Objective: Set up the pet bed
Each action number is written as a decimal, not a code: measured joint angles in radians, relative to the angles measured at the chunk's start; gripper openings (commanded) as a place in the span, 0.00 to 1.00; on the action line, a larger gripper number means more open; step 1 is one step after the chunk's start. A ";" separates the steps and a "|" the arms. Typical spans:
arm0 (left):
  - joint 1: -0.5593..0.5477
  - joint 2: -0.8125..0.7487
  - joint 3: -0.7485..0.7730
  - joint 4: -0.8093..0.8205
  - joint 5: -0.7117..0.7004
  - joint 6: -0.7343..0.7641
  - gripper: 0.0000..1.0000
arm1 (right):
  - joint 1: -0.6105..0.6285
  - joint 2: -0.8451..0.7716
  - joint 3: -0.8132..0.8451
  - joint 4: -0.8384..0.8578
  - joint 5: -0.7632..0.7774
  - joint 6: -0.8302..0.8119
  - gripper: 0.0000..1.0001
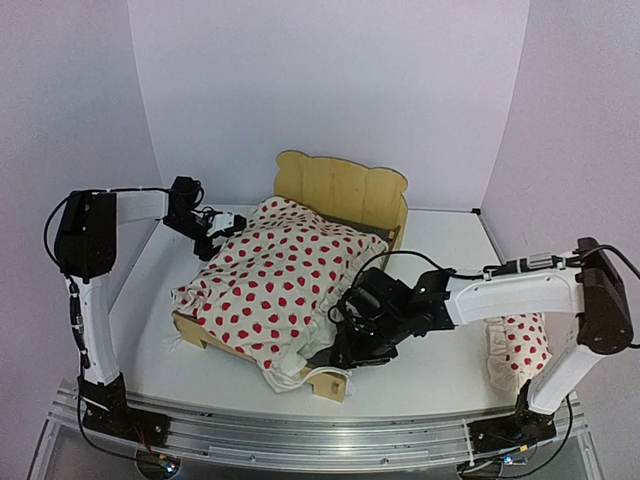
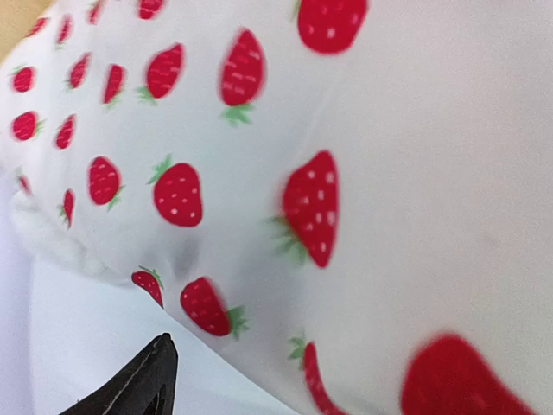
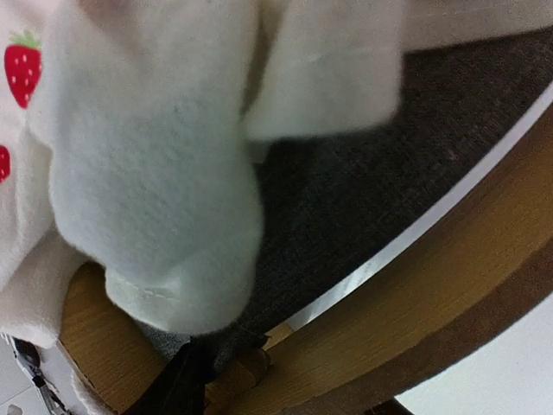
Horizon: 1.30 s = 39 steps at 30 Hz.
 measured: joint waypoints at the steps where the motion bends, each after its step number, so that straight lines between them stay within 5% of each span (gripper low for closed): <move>1: -0.002 0.019 0.028 0.019 0.006 -0.005 0.73 | 0.014 0.024 0.028 -0.009 0.005 0.014 0.48; 7: 0.007 0.034 0.056 0.056 0.027 -0.010 0.79 | 0.042 0.079 0.111 -0.064 0.025 0.031 0.54; 14: 0.089 -0.022 0.056 0.051 0.094 -0.083 0.82 | 0.034 -0.023 0.053 -0.075 0.088 -0.148 0.75; 20: 0.199 -0.198 0.033 0.023 0.097 -0.137 0.82 | -0.165 -0.263 0.040 -0.131 0.083 -0.297 0.78; 25: 0.239 -0.440 -0.074 -0.097 0.082 -0.117 0.81 | -0.348 -0.266 0.161 -0.168 0.080 -0.455 0.78; 32: 0.233 -0.798 -0.305 -0.353 0.107 -0.037 0.75 | -0.814 0.029 0.505 -0.177 -0.105 -0.692 0.77; 39: 0.231 -0.998 -0.666 -0.504 0.095 0.018 0.73 | -0.949 0.353 0.826 -0.156 -0.381 -0.853 0.70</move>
